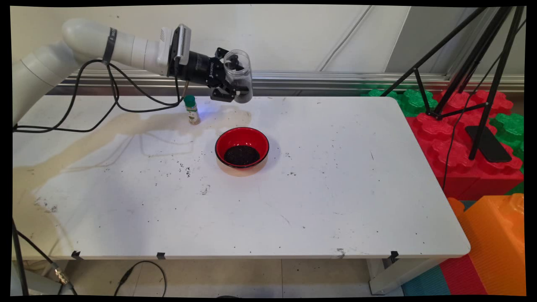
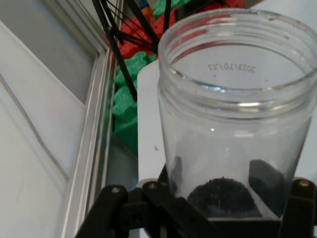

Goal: Pour the black seasoning powder in the red bowl

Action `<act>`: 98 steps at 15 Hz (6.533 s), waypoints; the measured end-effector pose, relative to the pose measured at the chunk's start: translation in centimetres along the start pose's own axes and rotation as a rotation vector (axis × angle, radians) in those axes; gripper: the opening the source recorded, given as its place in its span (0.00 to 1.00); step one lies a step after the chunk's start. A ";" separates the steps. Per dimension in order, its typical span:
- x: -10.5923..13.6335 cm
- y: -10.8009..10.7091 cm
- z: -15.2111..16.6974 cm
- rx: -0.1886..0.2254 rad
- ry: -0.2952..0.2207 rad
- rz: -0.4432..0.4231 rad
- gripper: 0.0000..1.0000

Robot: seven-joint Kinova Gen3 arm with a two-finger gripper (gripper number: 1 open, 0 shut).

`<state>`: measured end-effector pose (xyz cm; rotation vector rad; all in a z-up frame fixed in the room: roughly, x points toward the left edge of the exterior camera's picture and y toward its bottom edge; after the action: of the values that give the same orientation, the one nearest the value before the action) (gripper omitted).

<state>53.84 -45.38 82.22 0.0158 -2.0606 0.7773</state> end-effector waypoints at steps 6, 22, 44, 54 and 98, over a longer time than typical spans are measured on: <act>-1.0 -0.6 0.5 0.014 -0.032 0.127 0.00; -1.7 0.5 2.7 0.016 -0.124 0.471 0.00; -1.1 3.0 4.1 -0.004 -0.137 0.793 0.00; -0.9 3.6 4.5 -0.002 -0.139 0.959 0.00; 0.7 5.0 3.9 0.046 -0.125 1.519 0.00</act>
<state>49.03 -43.27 78.63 -1.6377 -1.8931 1.6797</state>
